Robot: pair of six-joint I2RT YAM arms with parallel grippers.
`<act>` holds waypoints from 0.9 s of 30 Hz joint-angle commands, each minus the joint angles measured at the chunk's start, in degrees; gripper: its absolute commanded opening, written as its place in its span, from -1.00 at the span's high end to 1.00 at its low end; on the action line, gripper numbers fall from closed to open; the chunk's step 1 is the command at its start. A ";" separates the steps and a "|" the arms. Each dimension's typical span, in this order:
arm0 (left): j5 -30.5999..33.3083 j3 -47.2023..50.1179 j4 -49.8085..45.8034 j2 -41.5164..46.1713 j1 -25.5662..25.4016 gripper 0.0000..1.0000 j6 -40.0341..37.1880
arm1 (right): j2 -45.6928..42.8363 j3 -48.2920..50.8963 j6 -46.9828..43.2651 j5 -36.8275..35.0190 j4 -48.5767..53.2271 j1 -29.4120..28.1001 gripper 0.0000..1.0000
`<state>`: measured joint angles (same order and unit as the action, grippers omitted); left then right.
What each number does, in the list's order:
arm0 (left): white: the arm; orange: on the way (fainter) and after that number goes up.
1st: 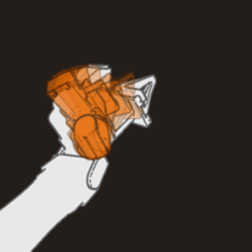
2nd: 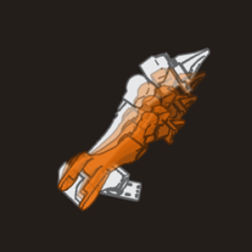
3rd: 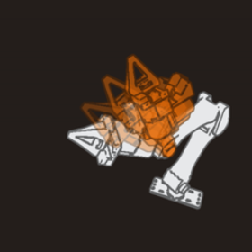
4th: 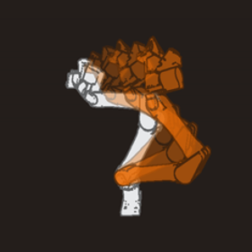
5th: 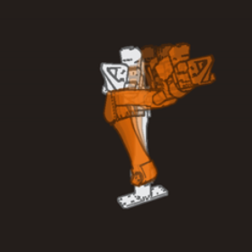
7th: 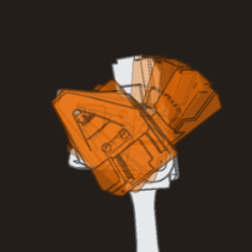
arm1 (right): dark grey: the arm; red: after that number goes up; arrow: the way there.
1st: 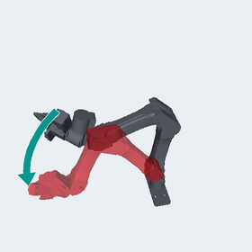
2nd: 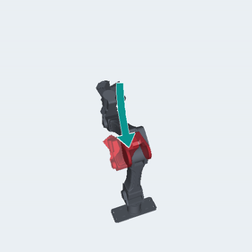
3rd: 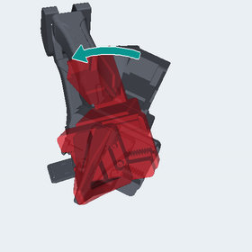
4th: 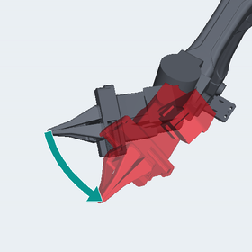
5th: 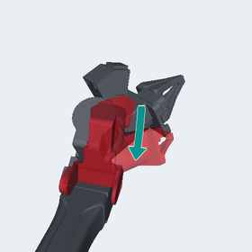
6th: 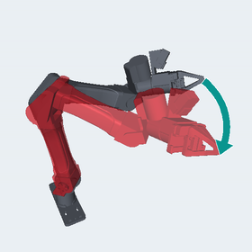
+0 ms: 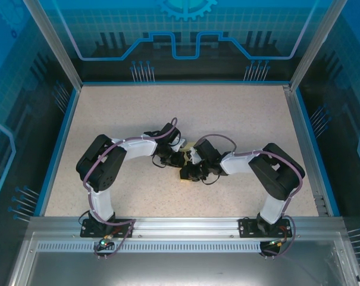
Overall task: Fold a paper plane with a square sheet of paper (pick it up from the middle)
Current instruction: Third fold the triangle at the center of the table.
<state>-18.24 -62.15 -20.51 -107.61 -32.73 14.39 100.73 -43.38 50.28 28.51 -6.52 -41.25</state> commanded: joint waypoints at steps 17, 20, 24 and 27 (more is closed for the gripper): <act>3.21 1.42 -2.49 -0.37 0.27 0.82 -1.29 | 1.01 -3.85 -0.09 -8.50 11.15 -3.31 0.69; 3.20 1.25 -2.60 0.66 0.26 0.79 -0.64 | -4.27 -3.55 -1.08 -8.50 10.88 -2.01 0.64; 2.53 0.91 -2.18 3.06 0.27 0.70 0.99 | -10.43 -1.38 -2.68 -9.93 12.38 1.91 0.60; 2.51 0.13 -2.27 4.88 0.23 0.49 2.11 | -11.41 -0.13 -4.47 -8.69 12.76 6.41 0.59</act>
<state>-16.73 -62.08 -20.97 -105.95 -32.73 15.22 89.97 -45.30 48.38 20.38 3.90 -38.65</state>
